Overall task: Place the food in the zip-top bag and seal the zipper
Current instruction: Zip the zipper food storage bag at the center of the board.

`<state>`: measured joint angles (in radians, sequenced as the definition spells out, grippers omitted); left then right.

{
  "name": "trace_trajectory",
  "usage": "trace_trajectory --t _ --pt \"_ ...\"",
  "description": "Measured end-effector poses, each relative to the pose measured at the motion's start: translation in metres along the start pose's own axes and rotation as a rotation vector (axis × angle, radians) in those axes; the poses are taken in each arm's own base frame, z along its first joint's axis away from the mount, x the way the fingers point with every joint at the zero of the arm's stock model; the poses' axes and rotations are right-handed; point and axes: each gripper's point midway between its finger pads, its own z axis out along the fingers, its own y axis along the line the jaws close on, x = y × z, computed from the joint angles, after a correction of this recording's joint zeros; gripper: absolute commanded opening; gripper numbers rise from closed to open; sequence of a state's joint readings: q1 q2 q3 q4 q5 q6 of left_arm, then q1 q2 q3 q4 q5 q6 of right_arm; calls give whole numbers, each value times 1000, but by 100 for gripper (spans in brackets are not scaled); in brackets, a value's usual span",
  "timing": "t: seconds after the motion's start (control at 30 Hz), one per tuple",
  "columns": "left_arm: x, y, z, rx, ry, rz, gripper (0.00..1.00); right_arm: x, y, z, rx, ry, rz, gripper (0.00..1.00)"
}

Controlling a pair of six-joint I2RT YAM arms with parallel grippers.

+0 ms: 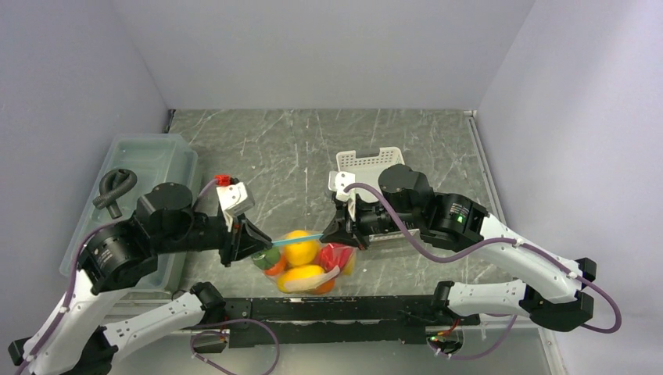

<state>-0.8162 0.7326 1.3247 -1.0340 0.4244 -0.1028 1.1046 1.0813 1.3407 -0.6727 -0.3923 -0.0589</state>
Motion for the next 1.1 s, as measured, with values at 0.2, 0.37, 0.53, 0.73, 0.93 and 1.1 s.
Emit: trace_trajectory --t 0.2,0.37,0.53,0.73,0.93,1.1 --pt "-6 -1 -12 -31 -62 -8 0 -8 -1 1 1 -30 -12 0" --pt "-9 0 -15 -45 -86 -14 0 -12 -1 2 0 -47 -18 0" --pt "-8 0 -10 -35 -66 -21 0 -11 0 2 -3 -43 -14 0" --pt "5 -1 14 35 32 -48 0 -2 -4 1 3 -9 7 0" --pt "2 -1 54 134 98 -73 0 4 -4 9 -20 19 21 0" --pt "-5 2 72 167 87 -61 2 7 -2 11 -33 27 25 0"
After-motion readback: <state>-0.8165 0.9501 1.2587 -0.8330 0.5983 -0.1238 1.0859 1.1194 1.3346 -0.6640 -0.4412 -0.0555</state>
